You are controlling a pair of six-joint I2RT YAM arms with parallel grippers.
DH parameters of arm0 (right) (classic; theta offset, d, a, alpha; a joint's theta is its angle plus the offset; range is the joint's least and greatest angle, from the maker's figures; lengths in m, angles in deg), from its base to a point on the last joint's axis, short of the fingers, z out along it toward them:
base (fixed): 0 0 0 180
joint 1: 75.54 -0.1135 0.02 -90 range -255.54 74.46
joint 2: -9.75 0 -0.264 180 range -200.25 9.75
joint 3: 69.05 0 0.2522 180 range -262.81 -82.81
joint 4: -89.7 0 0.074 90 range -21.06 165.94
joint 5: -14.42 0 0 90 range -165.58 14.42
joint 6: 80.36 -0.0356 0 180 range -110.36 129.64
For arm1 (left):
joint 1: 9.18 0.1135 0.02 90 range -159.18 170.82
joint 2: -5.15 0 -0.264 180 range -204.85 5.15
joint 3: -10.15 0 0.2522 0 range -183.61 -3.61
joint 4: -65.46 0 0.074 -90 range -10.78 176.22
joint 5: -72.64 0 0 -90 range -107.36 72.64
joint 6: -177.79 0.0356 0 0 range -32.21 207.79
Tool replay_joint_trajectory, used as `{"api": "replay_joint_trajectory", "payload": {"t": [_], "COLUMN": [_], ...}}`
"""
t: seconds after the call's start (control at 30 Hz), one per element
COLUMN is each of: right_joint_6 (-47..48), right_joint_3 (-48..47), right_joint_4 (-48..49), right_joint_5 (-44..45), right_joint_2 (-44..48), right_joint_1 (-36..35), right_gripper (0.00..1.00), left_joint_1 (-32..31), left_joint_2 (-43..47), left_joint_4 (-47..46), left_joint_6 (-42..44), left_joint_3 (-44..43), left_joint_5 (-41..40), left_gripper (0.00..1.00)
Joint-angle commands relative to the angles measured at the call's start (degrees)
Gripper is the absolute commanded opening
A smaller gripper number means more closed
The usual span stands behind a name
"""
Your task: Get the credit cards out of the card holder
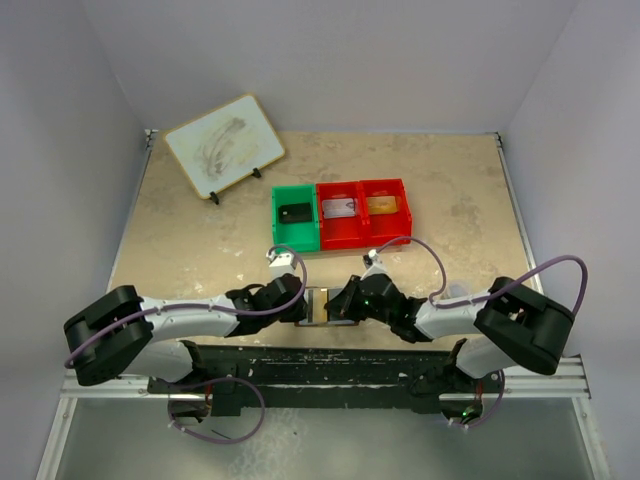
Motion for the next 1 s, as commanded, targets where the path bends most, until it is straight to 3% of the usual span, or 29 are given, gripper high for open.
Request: {"api": "replay_joint_trajectory", "payload": {"t": [0.0, 0.47, 0.77, 0.97], "right_joint_6": [-1.0, -3.3, -10.0, -6.2], "right_joint_3": [0.6, 2.6, 11.7, 8.6], "right_joint_4": [2.9, 6.2, 27.9, 25.8], "right_joint_5": [0.1, 0.7, 1.6, 3.7], "right_joint_2": [0.9, 0.1, -6.4, -9.5], "right_joint_1": [-0.4, -0.3, -0.2, -0.3], "right_gripper": [0.14, 0.26, 0.33, 0.37], "left_joint_1": [-0.4, -0.4, -0.4, -0.4], "left_joint_2": [-1.9, -1.7, -1.3, -0.9], "left_joint_4": [1.0, -0.6, -0.6, -0.4], "left_joint_6": [0.2, 0.6, 0.2, 0.0], "left_joint_3": [1.3, 3.0, 3.5, 3.8], "left_joint_5": [0.7, 1.6, 1.3, 1.2], "left_gripper": [0.12, 0.1, 0.09, 0.09]}}
